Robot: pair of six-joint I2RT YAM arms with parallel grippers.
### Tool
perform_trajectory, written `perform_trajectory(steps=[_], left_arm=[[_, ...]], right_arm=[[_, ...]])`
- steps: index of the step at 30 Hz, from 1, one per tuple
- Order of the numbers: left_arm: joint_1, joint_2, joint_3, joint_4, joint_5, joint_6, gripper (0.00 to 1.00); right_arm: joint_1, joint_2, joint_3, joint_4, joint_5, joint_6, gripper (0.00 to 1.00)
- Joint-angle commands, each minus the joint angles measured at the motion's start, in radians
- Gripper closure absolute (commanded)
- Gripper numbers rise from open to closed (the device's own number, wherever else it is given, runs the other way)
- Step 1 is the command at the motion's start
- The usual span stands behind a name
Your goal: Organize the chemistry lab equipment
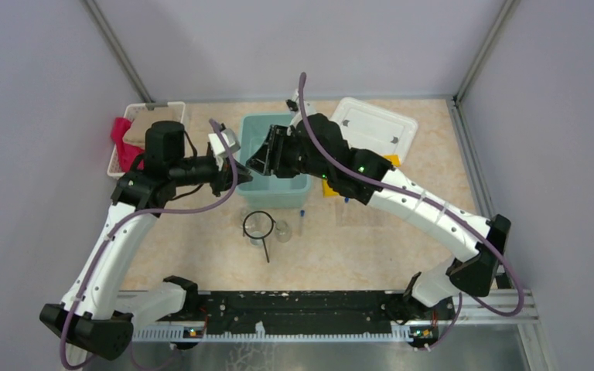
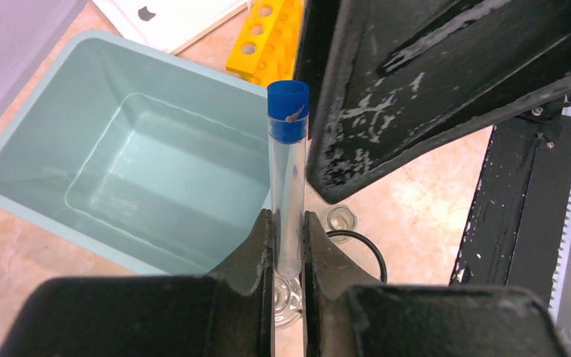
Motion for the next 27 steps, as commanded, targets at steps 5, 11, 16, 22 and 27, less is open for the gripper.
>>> perform_trajectory(steps=[5,11,16,22,27], left_arm=[[0.003,-0.020,-0.015,-0.028,0.009,0.064,1.00],[0.003,-0.030,-0.033,-0.029,0.000,0.083,1.00],[0.003,-0.029,-0.032,-0.021,-0.017,0.081,1.00],[0.003,-0.040,-0.039,0.014,-0.056,0.043,0.02],[0.003,-0.024,-0.022,0.006,-0.103,-0.010,0.01]], right_arm=[[-0.011,0.056,0.109,0.014,-0.019,-0.030,0.63],[-0.012,0.067,0.120,0.005,-0.020,-0.036,0.77],[-0.012,0.066,0.127,-0.024,-0.020,-0.045,0.88],[-0.023,0.050,0.155,-0.162,-0.002,-0.124,1.00],[-0.093,-0.079,0.049,-0.317,0.140,-0.217,1.00]])
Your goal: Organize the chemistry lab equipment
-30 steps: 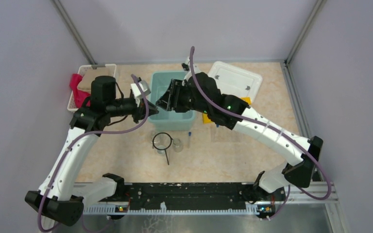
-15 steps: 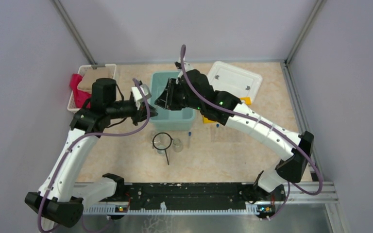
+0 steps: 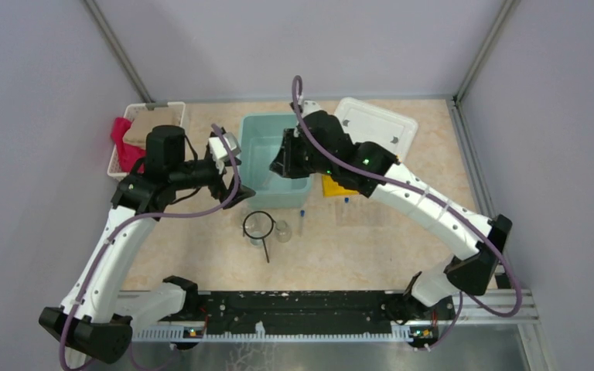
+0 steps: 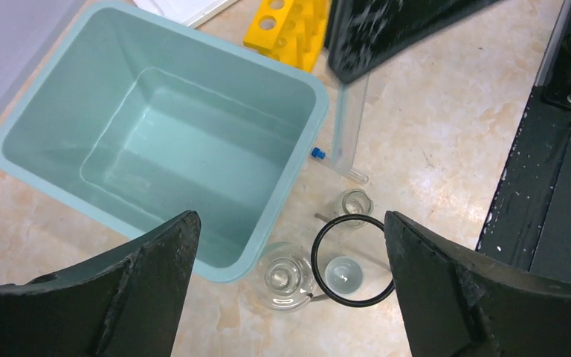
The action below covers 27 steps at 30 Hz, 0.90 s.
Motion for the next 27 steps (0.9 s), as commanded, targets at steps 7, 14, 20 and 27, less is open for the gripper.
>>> perform_trajectory(steps=[7,14,20,27], left_arm=[[0.004,0.069,0.042,0.014,-0.092,-0.137,0.01],[0.006,0.094,0.057,-0.001,-0.117,-0.165,0.01],[0.005,0.097,0.061,0.003,-0.111,-0.180,0.01],[0.006,0.093,0.068,-0.002,-0.108,-0.183,0.01]], right_arm=[[-0.301,-0.350,-0.294,-0.254,0.223,-0.107,1.00],[-0.338,-0.399,-0.508,-0.287,0.418,-0.103,1.00],[-0.387,-0.371,-0.604,-0.194,0.447,-0.084,1.00],[-0.435,-0.290,-0.634,-0.093,0.465,-0.090,1.00]])
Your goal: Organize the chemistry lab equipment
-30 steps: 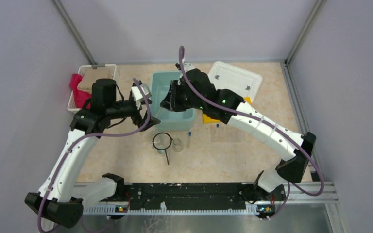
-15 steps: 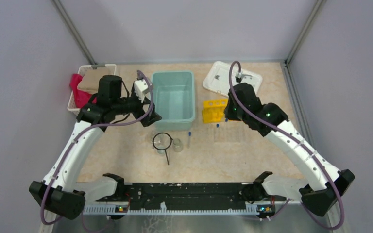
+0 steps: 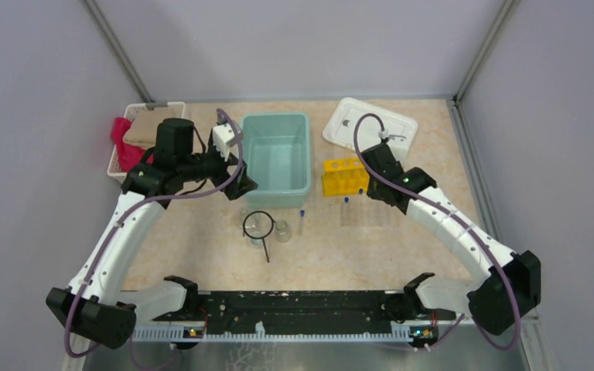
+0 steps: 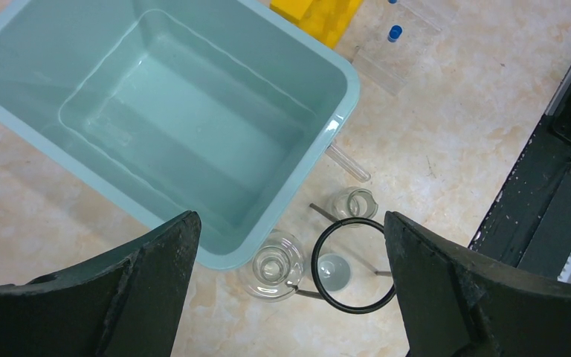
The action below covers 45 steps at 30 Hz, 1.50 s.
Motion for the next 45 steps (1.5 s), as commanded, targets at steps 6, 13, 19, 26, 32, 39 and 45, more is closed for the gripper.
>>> perform_trajectory(steps=[6,13,19,26,32,39,45], left_arm=[[0.006,0.003,0.041,-0.003,0.007,-0.022,0.01],[0.006,0.003,0.051,-0.001,0.007,-0.018,0.01],[0.006,0.003,0.049,0.004,0.010,-0.021,0.01],[0.006,-0.001,0.054,0.003,0.006,-0.018,0.01],[0.007,-0.003,0.056,0.003,0.004,-0.015,0.01],[0.008,-0.003,0.060,0.006,0.003,-0.017,0.01],[0.008,-0.002,0.064,0.007,0.000,-0.016,0.01]], right_arm=[[-0.040,0.112,-0.055,0.182,0.055,0.004,1.00],[-0.041,0.149,-0.082,0.212,0.062,0.014,1.00],[-0.041,0.156,-0.092,0.229,0.061,0.016,1.00],[-0.041,0.176,-0.102,0.234,0.057,0.021,1.00],[-0.042,0.182,-0.121,0.246,0.053,0.030,1.00],[-0.041,0.191,-0.132,0.258,0.044,0.035,1.00],[-0.042,0.165,-0.135,0.259,0.036,0.042,0.88]])
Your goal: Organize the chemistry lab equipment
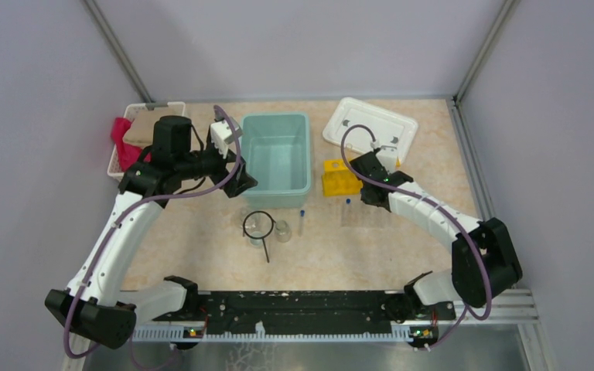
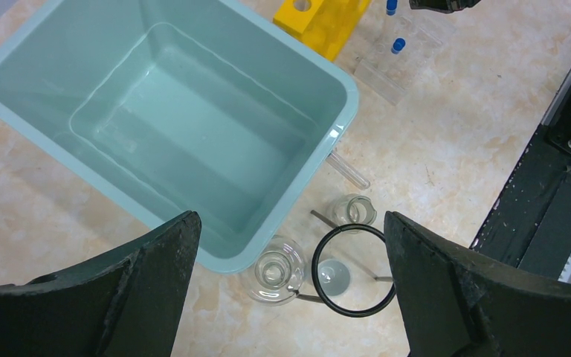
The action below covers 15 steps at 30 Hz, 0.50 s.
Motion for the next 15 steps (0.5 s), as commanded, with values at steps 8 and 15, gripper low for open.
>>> perform_trajectory(steps=[8,15], left_arm=[[0.004,0.000,0.043,0.008,0.003,-0.007,0.01],[0.008,0.002,0.051,0.003,-0.002,-0.025,0.01]], right_arm=[[-0.004,-0.109,0.055,-0.032,0.006,0.021,0.58],[0.035,-0.203,0.140,-0.080,-0.039,0.014,0.61]])
